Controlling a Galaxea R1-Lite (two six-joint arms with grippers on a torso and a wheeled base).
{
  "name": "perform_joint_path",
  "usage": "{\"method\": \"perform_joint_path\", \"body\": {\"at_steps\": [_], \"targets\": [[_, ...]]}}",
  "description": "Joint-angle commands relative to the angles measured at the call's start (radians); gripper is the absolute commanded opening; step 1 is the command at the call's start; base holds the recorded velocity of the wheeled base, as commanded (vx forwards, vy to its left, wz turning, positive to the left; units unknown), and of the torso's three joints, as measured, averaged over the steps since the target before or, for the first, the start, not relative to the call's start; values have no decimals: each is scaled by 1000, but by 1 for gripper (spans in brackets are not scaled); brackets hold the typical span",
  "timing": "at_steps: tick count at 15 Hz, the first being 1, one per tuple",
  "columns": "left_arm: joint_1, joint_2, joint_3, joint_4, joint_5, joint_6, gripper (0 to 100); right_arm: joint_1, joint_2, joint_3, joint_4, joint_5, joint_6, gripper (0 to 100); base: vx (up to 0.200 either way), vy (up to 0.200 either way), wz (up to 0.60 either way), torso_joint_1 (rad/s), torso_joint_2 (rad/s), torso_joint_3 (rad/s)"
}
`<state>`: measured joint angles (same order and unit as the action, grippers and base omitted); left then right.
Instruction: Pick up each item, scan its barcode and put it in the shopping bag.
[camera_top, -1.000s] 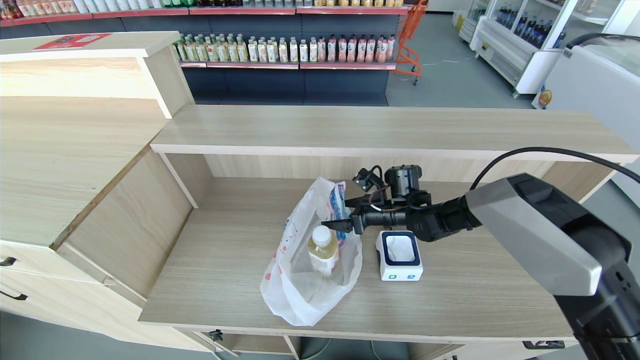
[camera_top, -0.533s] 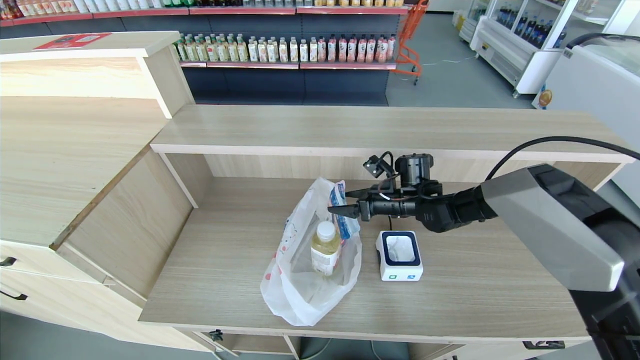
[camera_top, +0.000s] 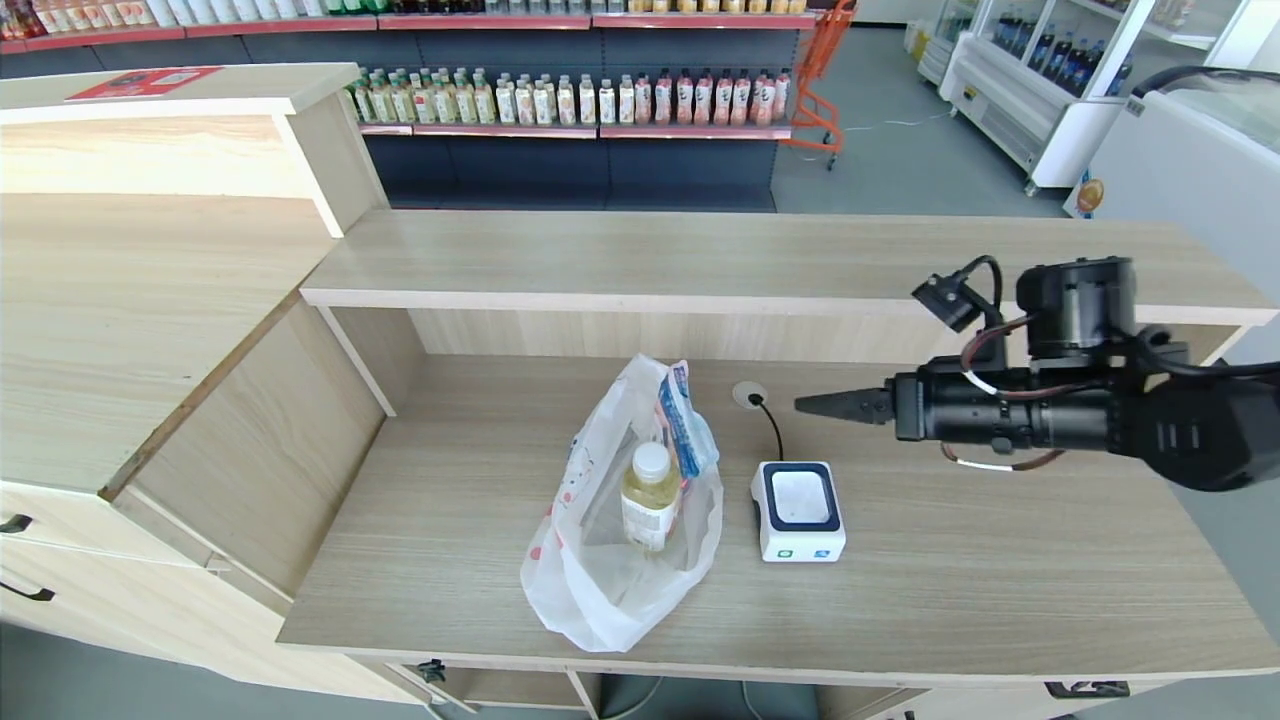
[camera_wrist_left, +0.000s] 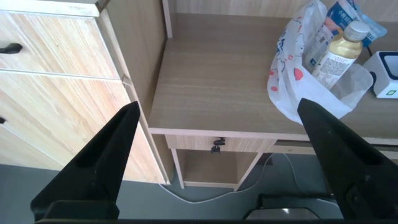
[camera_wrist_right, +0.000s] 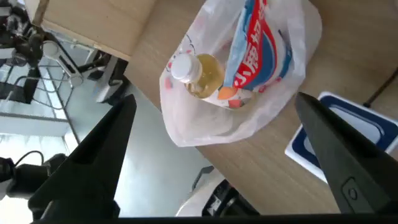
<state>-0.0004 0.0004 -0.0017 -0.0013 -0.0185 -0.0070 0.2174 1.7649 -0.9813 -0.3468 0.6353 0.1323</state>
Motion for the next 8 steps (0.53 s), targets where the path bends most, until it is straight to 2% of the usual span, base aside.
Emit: {"method": "perform_joint_path", "body": {"at_steps": [1,2,4,6,8], "targets": [[0,0,0,0,0,-1,100,-164,-401,312,152,-284,-111,100,0,0,0,0,0,0],[0,0,0,0,0,-1,100,-176,-509,428,135,-356,-99,100,0,0,0,0,0,0],[0,0,0,0,0,-1,100,-225,-702,630,69,-385,-62,100,0,0,0,0,0,0],[0,0,0,0,0,-1,100,-236,-1013,828,68,-476,-56,100,0,0,0,0,0,0],[0,0,0,0,0,-1,100,-233,-1282,969,68,-479,-63,100,0,0,0,0,0,0]]}}
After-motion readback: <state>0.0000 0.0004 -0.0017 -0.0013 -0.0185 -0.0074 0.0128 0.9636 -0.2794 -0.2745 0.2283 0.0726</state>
